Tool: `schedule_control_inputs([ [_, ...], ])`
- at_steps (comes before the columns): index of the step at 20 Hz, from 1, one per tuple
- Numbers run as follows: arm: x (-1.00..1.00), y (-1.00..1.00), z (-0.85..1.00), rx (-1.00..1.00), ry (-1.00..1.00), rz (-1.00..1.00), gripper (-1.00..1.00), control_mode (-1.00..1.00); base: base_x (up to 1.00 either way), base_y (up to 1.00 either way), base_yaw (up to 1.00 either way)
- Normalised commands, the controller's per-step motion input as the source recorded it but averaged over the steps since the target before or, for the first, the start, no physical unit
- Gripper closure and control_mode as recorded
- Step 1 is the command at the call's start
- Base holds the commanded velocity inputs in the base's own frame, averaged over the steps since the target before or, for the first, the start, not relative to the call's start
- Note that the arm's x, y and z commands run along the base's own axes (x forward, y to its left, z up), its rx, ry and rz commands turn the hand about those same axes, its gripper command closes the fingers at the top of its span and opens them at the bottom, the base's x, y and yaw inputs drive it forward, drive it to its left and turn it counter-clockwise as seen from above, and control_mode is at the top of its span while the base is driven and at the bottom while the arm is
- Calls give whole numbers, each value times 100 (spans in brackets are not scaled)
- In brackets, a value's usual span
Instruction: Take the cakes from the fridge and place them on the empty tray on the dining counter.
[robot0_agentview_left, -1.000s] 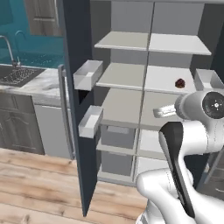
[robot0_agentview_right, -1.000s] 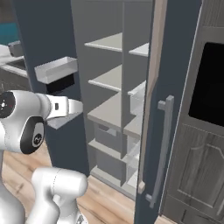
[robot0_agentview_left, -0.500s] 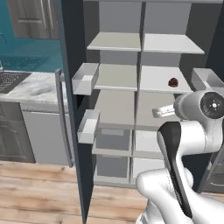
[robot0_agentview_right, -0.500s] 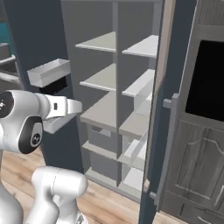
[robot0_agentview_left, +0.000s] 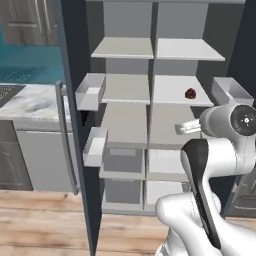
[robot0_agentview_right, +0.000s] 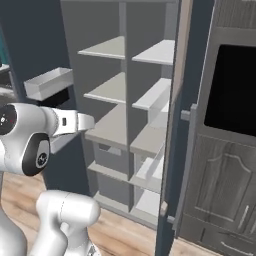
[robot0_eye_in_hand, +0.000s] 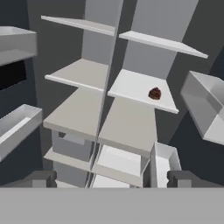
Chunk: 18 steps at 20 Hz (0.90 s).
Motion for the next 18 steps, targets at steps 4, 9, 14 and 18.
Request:
schedule_control_inputs([
  [4, 0, 0, 0, 0, 0, 0, -100, 100, 3, -8, -29],
  [9, 0, 0, 0, 0, 0, 0, -100, 100, 12, 0, -39],
  [14, 0, 0, 0, 0, 0, 0, -100, 100, 23, 7, -30],
  [18, 0, 0, 0, 0, 0, 0, -100, 100, 12, 29, -8],
])
